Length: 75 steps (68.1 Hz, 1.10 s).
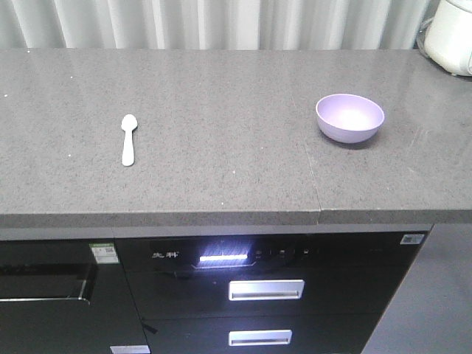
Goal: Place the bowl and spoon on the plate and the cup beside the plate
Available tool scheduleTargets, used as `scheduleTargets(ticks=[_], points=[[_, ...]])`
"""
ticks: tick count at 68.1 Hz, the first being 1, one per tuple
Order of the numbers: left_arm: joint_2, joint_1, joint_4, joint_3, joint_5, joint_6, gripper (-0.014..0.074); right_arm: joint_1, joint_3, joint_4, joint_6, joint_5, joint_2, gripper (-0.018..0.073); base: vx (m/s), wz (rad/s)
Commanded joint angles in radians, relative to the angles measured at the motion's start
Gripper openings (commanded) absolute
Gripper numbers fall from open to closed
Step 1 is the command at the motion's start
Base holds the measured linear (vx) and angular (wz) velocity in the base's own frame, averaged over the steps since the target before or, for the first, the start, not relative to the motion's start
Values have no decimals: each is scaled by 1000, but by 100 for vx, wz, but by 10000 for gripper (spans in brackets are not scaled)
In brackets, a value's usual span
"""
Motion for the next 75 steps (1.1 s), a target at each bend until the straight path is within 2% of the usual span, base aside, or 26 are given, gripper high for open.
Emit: scheduleTargets(ticks=[1,75], points=[[-14,-8,-7,-18,-75,-8,-6,-7,10,0,-7,-72,-7,-11,18,-1],[-14,-8,-7,-18,-75,-8,-6,-7,10,0,-7,-73,-7,-11,14,2]])
